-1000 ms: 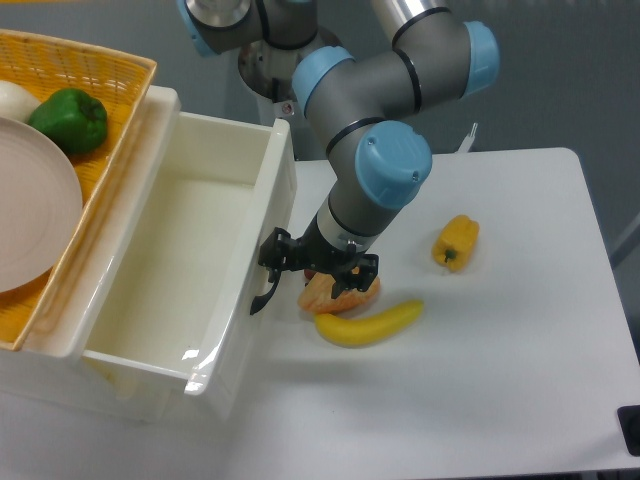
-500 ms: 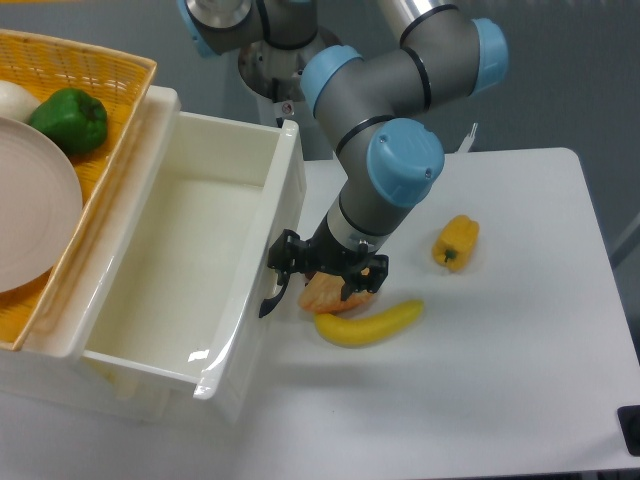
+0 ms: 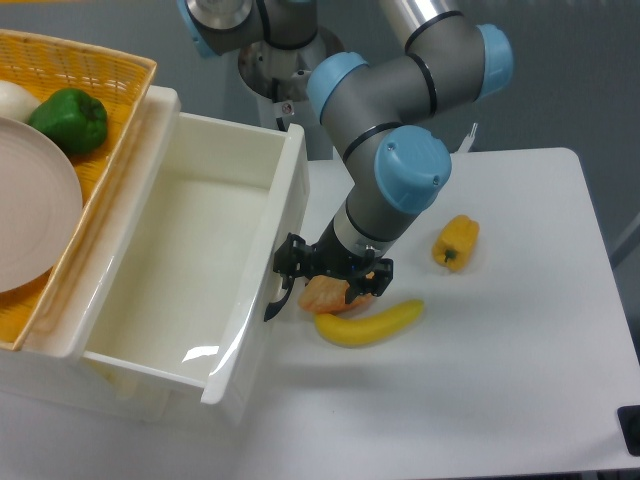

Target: Slide open the top white drawer

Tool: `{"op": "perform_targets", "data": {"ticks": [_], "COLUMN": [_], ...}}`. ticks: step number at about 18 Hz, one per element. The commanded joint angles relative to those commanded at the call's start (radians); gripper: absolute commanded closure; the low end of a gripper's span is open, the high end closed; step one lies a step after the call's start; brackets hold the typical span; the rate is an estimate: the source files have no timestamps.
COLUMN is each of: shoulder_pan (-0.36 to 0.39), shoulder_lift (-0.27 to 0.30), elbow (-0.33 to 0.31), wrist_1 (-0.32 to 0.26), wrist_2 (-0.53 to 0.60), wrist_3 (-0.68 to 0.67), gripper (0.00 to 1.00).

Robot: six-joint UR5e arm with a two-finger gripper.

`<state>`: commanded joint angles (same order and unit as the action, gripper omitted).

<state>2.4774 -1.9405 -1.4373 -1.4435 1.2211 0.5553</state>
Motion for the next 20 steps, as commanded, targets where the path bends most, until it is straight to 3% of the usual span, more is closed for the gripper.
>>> {"op": "perform_targets", "data": {"ticks": [20], "shoulder_pan": [0.021], "shoulder_lift": [0.006], "elbow": [-0.014], "wrist_1": [-0.008], "wrist_2": [-0.058], "wrist_3": [0.0], "gripper": [0.0]}}
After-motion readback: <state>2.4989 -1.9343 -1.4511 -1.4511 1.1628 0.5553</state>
